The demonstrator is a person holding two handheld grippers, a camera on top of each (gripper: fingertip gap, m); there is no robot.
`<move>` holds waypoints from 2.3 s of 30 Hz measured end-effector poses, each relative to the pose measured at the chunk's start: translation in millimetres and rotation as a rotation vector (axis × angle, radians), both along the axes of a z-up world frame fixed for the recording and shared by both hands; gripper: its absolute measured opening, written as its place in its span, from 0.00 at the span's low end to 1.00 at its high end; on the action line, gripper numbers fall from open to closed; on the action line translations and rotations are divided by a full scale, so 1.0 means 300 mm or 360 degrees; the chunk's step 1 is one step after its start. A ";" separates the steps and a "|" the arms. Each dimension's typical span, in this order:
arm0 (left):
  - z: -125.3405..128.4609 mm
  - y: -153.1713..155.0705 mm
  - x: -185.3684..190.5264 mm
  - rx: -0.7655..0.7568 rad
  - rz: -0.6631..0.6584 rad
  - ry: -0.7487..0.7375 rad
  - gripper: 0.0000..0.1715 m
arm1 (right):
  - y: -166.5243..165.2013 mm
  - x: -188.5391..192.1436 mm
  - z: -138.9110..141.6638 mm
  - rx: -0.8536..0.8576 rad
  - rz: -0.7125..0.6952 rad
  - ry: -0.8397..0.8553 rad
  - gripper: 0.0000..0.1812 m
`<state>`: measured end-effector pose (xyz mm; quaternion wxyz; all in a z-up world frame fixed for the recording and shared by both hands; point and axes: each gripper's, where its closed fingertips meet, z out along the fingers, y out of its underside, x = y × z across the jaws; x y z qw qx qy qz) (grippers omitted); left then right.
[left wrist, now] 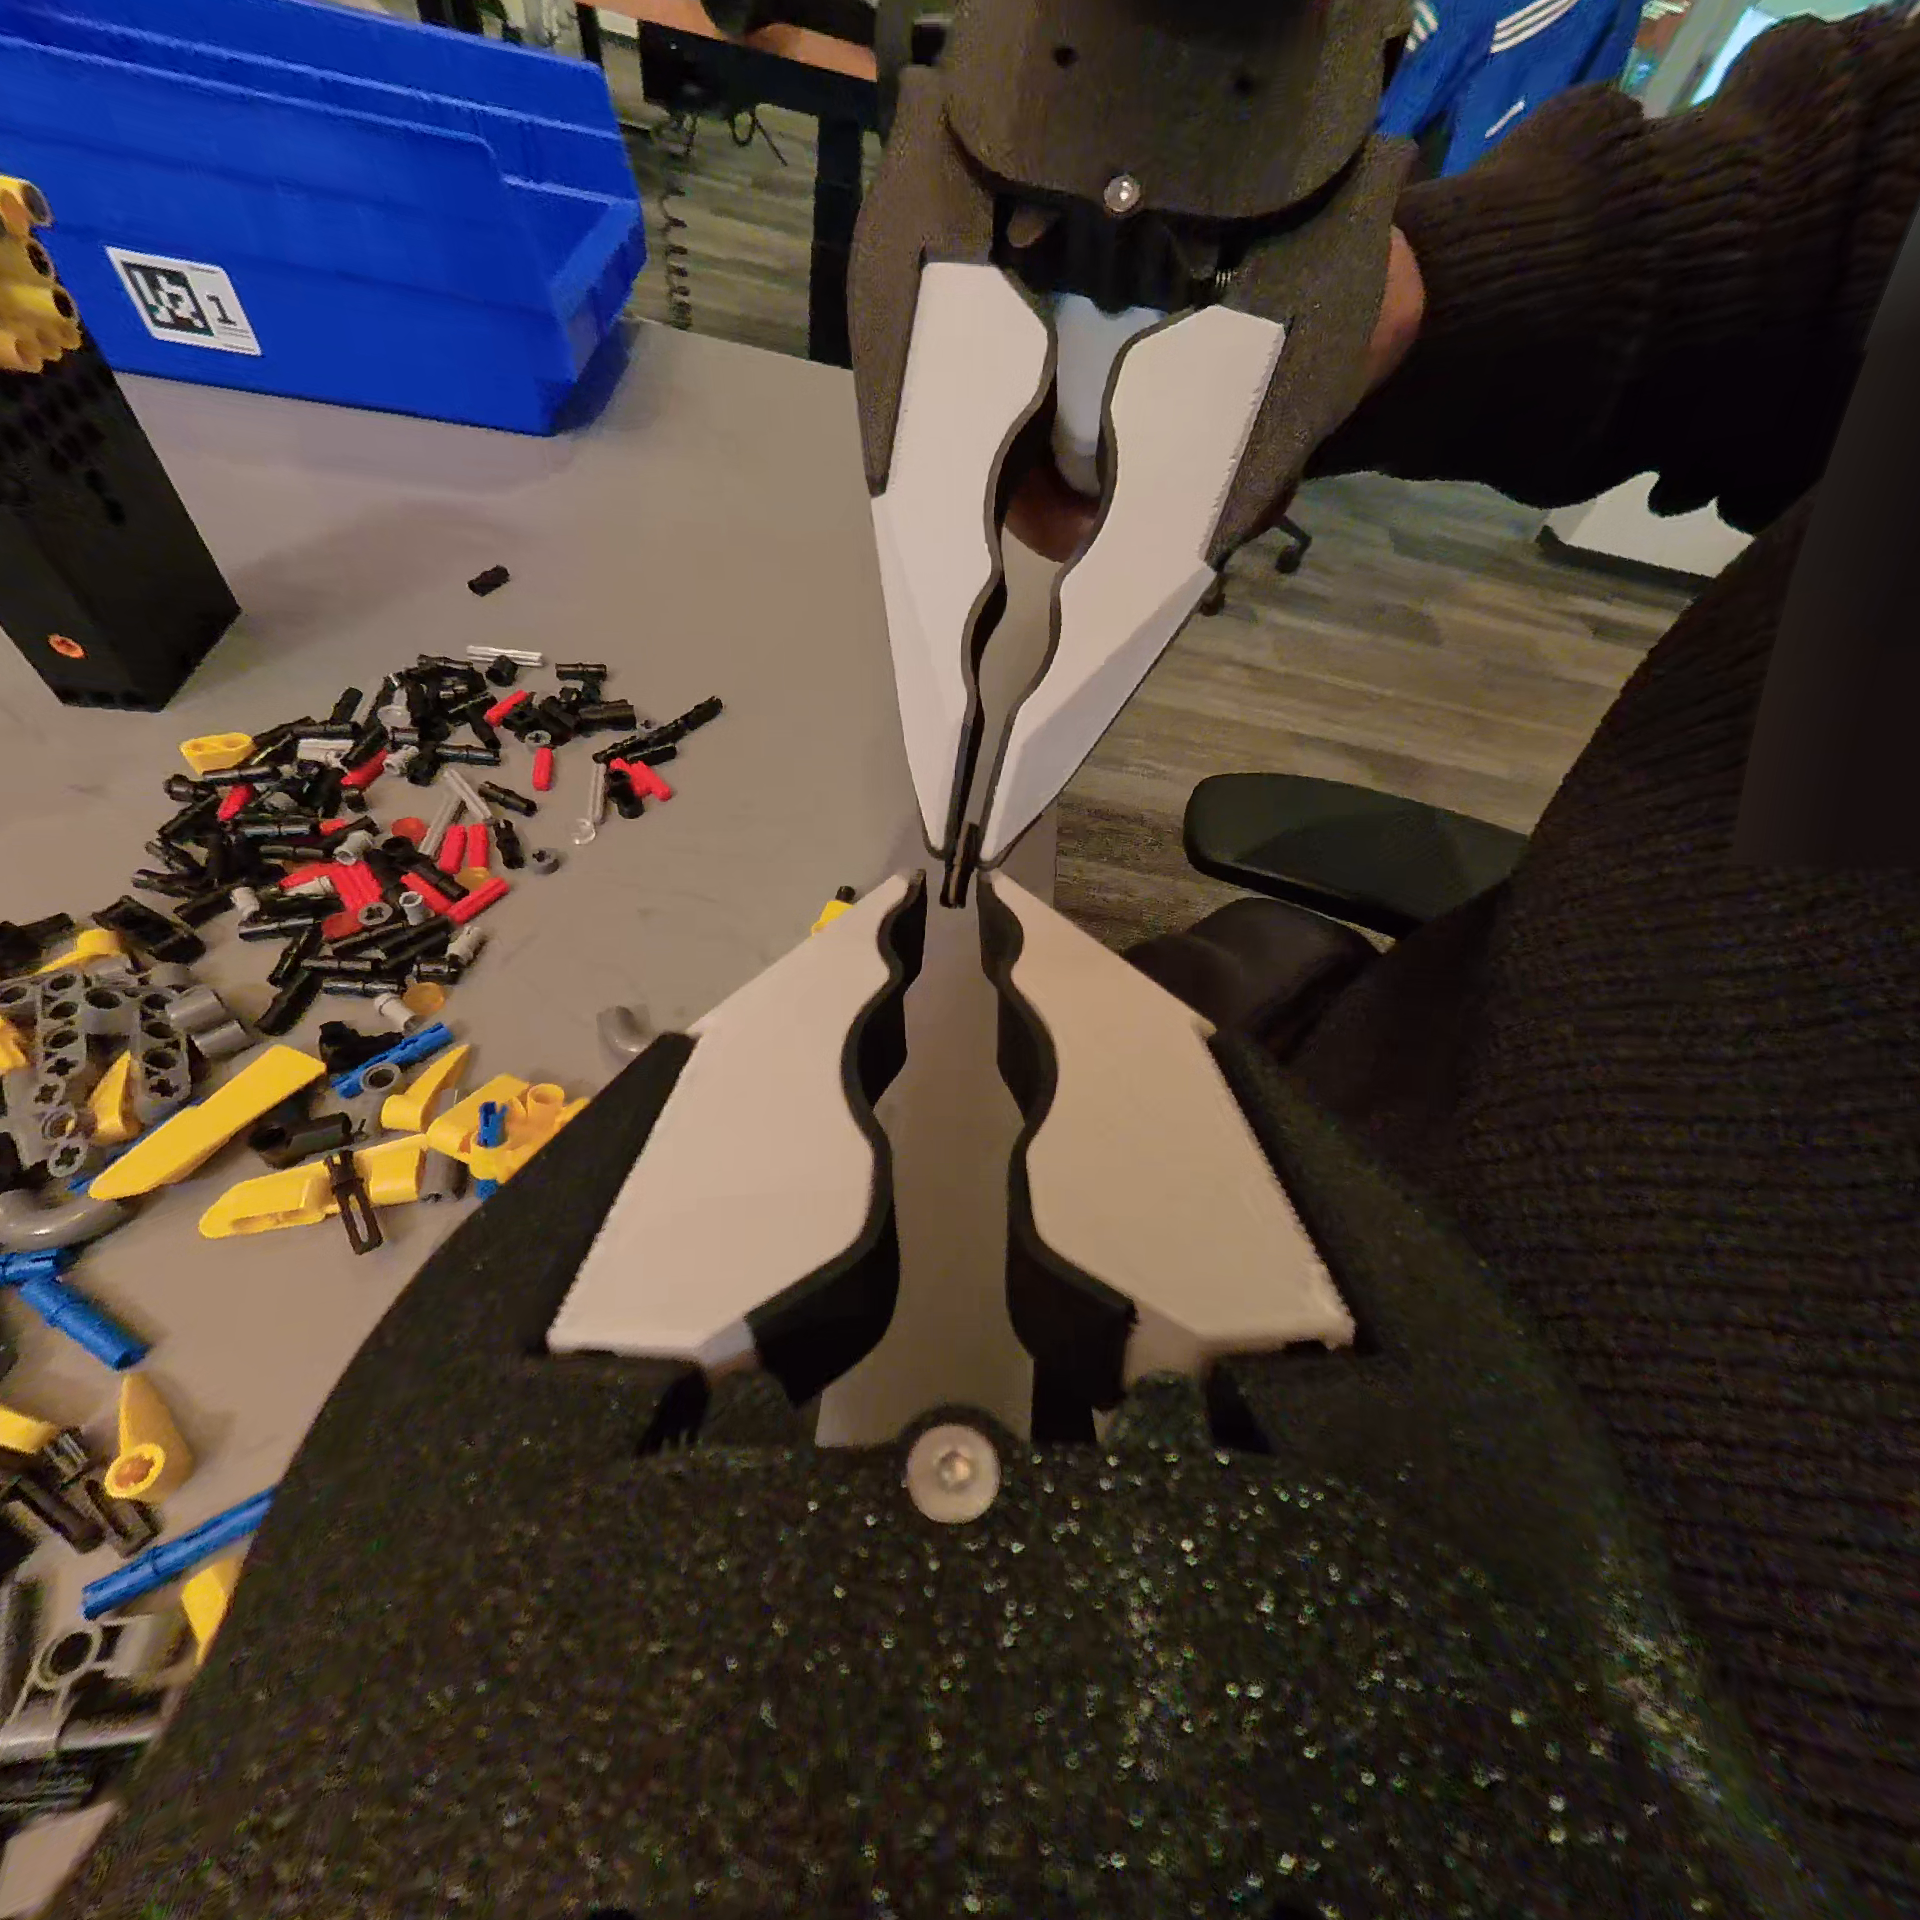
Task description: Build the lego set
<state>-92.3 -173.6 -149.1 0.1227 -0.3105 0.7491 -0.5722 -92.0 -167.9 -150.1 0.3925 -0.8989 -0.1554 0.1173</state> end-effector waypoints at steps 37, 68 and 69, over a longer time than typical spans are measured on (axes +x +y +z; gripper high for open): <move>-0.015 0.078 -0.048 -0.0107 0.0290 0.0083 0.02 | 0.057 -0.036 -0.003 -0.0033 -0.0177 0.0829 0.04; -0.026 0.083 -0.002 -0.0003 0.0426 0.0035 0.16 | 0.022 0.065 -0.002 -0.0061 -0.0372 0.0834 0.02; -0.033 0.088 0.002 -0.0001 0.0435 0.0064 0.17 | 0.014 0.081 -0.016 -0.0080 -0.0388 0.0748 0.02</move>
